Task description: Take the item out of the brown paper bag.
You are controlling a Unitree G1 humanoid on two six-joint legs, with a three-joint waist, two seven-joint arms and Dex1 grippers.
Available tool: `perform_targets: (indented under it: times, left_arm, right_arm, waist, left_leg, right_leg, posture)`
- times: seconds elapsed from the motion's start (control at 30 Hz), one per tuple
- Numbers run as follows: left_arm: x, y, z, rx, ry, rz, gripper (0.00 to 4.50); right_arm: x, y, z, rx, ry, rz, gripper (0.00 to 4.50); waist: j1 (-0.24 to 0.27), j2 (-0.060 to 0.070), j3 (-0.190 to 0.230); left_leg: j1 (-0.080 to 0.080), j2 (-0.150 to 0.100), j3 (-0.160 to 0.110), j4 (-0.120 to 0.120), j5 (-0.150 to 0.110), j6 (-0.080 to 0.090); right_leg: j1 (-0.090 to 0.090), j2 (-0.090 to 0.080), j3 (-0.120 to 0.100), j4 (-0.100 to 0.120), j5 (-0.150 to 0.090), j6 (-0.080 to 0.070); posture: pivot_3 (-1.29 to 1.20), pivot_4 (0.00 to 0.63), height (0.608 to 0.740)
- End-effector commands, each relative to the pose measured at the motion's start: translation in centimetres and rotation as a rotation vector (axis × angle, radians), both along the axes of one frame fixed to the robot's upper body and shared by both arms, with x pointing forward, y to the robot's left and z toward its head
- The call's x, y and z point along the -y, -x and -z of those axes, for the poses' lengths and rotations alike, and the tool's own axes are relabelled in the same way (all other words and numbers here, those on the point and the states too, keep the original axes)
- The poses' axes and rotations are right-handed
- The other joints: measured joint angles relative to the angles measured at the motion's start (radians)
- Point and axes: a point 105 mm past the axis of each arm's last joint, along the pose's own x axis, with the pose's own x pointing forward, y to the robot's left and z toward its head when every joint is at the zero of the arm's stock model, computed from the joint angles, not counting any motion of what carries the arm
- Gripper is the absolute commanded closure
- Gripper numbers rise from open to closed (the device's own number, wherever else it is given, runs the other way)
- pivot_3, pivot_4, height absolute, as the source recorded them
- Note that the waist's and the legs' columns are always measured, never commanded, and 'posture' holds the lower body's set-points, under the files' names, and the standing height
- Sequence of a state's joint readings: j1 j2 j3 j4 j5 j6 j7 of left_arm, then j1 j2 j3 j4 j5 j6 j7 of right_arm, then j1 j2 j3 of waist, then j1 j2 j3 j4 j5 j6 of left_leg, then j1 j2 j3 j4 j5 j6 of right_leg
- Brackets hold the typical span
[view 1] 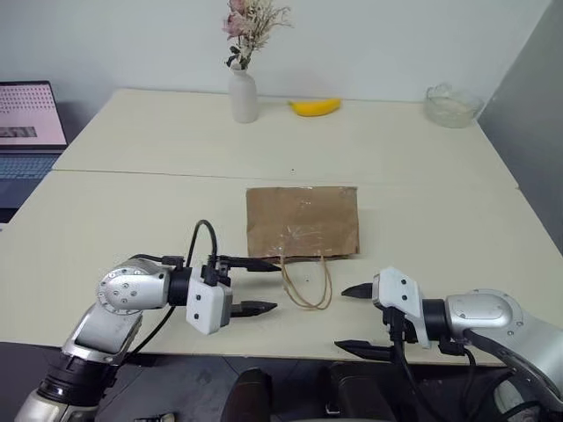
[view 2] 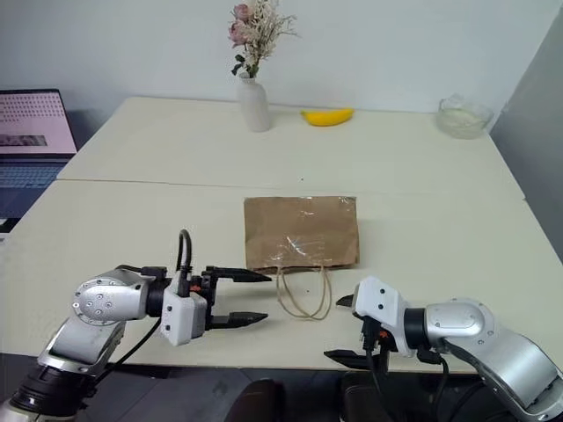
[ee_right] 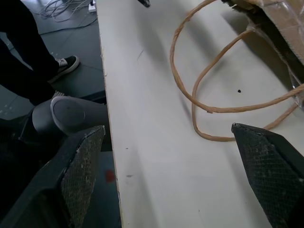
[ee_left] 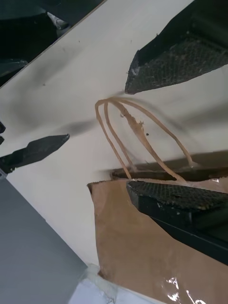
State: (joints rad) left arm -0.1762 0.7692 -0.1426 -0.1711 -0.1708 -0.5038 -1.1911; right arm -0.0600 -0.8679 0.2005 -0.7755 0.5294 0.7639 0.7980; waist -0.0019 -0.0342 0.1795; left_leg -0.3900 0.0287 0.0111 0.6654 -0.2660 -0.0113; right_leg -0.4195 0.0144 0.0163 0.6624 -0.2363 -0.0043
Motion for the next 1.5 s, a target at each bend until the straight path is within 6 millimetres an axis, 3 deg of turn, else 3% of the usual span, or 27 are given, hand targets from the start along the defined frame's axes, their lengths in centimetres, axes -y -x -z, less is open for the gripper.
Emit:
perform_targets:
  times: [0.03, 0.23, 0.43, 0.53, 0.77, 0.8, 1.03, 1.27, 1.43, 1.5]
  left_arm:
    - [1.0, -0.5, 0.5, 0.047, -0.064, 0.073, 1.45]
    - [2.8, -2.6, 1.1, 0.078, -0.1, 0.123, 1.45]
    - [4.1, -3.1, 1.8, 0.094, -0.109, 0.175, 1.45]
    - [4.3, -3.2, 1.9, 0.086, -0.101, 0.18, 2.05]
    - [4.5, -2.9, 1.5, -0.016, -0.053, 0.132, 4.36]
    - [4.4, -2.8, 1.4, -0.03, -0.045, 0.124, 4.47]
    - [4.2, -2.7, 1.1, -0.05, -0.042, 0.089, 4.47]
    - [4.2, -2.6, 0.9, -0.064, -0.033, 0.075, 4.47]
    - [4.1, -2.3, 0.8, -0.061, -0.032, 0.074, 4.47]
    - [3.9, -2.4, 0.7, -0.06, -0.031, 0.061, 4.47]
  right_arm:
    - [-0.3, 0.0, -0.7, 0.032, -0.01, -0.021, 0.0]
    - [-0.1, 0.0, -0.8, 0.04, -0.004, -0.01, 0.0]
    - [-0.2, 0.1, -0.9, 0.04, -0.004, 0.008, 0.0]
    - [-0.3, -0.1, -0.8, 0.041, -0.003, 0.014, 0.0]
    - [-1.3, -1.0, 0.1, 0.029, -0.048, 0.053, 0.0]
    - [-1.5, -0.9, 0.3, 0.014, -0.06, 0.055, 0.0]
    - [-3.5, -1.0, 2.4, -0.078, -0.13, 0.071, 0.0]
    - [-4.5, -2.6, 4.8, -0.051, -0.105, 0.115, 0.0]
    - [-3.8, -2.6, 4.0, 0.001, -0.12, 0.137, 0.0]
    - [-2.2, -3.0, 2.5, 0.035, -0.126, 0.174, 0.0]
  waist:
    - [0.001, 0.0, 0.0]
    - [0.0, -0.001, 0.0]
    - [-0.001, -0.001, 0.0]
    - [-0.001, -0.001, 0.0]
    - [-0.002, -0.001, 0.0]
    - [-0.002, -0.001, 0.0]
    - [-0.003, -0.001, -0.001]
    - [-0.003, -0.001, -0.001]
    - [-0.003, -0.001, -0.001]
    - [-0.003, -0.001, -0.001]
  left_leg:
    - [0.0, 0.0, 0.0, 0.0, 0.0, 0.0]
    - [-0.001, -0.001, 0.001, 0.0, 0.0, 0.0]
    - [-0.001, -0.001, 0.001, 0.0, 0.0, 0.0]
    - [-0.001, 0.0, 0.0, 0.0, 0.0, 0.0]
    - [-0.001, -0.001, 0.0, 0.0, 0.0, 0.0]
    - [-0.001, -0.001, 0.0, 0.0, 0.0, 0.0]
    - [0.0, 0.0, 0.0, 0.001, 0.0, 0.0]
    - [0.0, -0.001, 0.0, 0.001, 0.0, 0.0]
    - [0.0, -0.001, 0.0, 0.001, 0.0, 0.0]
    - [0.0, -0.001, 0.0, 0.001, 0.0, 0.0]
  right_leg:
    - [0.0, 0.0, 0.0, 0.0, 0.0, 0.0]
    - [0.0, 0.001, 0.0, -0.001, 0.0, 0.0]
    - [0.0, 0.001, 0.001, 0.0, 0.0, 0.0]
    - [0.0, 0.001, 0.0, 0.0, 0.0, 0.0]
    - [0.0, 0.001, 0.0, 0.001, 0.0, 0.0]
    - [0.0, 0.001, 0.001, 0.0, 0.0, 0.0]
    - [0.0, 0.001, 0.0, 0.001, 0.0, 0.0]
    - [0.0, 0.001, 0.001, 0.001, 0.0, 0.0]
    - [0.0, 0.001, 0.001, 0.001, 0.0, 0.0]
    - [0.0, 0.001, 0.001, 0.001, 0.0, 0.0]
  posture:
    - [0.0, 0.15, 0.74]
    - [0.0, 0.15, 0.74]
    - [0.0, 0.15, 0.74]
    - [0.0, 0.15, 0.74]
    - [0.0, 0.15, 0.74]
    - [0.0, 0.15, 0.74]
    - [0.0, 0.15, 0.74]
    - [0.0, 0.15, 0.74]
    - [0.0, 0.15, 0.74]
    - [0.0, 0.15, 0.74]
